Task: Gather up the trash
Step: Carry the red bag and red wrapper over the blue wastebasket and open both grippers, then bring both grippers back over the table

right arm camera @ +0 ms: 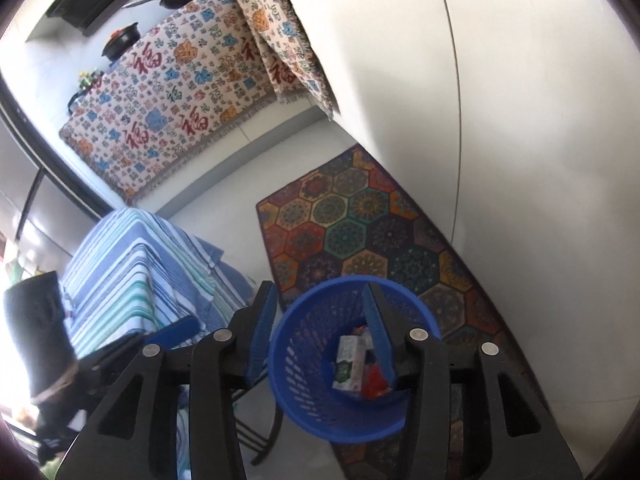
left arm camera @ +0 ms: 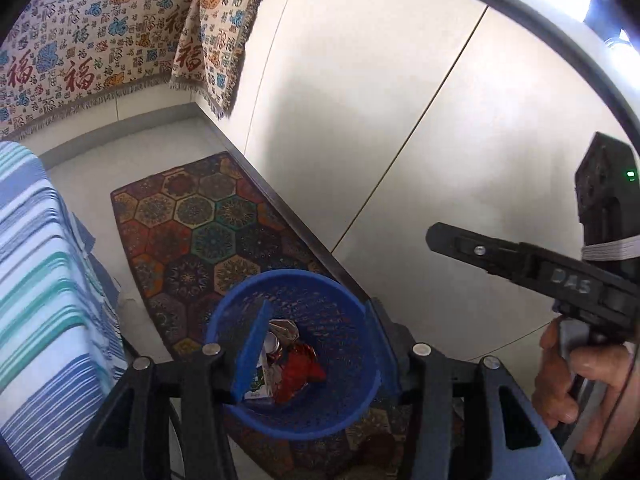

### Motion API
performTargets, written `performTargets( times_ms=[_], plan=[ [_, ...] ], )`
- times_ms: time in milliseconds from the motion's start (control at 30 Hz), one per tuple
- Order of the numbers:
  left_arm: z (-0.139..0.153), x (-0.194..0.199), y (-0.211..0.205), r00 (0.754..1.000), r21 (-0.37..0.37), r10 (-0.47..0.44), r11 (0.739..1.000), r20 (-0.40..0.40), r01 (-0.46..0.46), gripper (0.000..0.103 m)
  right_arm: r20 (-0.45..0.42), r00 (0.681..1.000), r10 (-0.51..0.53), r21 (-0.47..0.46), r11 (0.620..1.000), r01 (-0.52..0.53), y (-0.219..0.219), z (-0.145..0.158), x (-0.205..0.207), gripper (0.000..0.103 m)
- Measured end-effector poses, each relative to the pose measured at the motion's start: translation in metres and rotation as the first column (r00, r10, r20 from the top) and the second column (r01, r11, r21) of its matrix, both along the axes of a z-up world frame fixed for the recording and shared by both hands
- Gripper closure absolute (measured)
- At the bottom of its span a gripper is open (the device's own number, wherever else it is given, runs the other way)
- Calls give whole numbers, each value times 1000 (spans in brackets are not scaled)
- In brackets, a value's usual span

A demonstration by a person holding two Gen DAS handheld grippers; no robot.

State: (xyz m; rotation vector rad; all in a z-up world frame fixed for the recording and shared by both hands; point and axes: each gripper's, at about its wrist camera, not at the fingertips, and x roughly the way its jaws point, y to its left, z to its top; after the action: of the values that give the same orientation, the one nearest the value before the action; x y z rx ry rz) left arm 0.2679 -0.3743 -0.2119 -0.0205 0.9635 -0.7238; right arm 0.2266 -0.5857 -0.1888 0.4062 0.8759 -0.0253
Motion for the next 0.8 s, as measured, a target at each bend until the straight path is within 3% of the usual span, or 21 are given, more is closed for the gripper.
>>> performTargets(
  times_ms=[67,200,300,433,600,800],
  plan=[
    [17,-12,14,999,-1,5,1000,37,-5,53,19,1000,8,-52,999,-7,9,6,0,46],
    [45,-40,52,995,21,26,999,100,-28,50,74,997,26,-176,984,-13,34,19,-3,18],
    [58,-64,99,988,52,78,995,134,-85,39,104,992,67,-254,967,-39,60,25,-6,14],
    [59,-87,165,978,121,169,975,124,-184,39,97,984,151,-306,945,-115,107,22,-14,12],
    [55,-106,262,938,173,316,925,146,-338,39,81,950,301,-319,911,-262,194,27,-28,10],
    [36,-100,361,882,233,441,851,168,-470,39,50,873,485,-219,858,-464,323,22,-47,4]
  ],
)
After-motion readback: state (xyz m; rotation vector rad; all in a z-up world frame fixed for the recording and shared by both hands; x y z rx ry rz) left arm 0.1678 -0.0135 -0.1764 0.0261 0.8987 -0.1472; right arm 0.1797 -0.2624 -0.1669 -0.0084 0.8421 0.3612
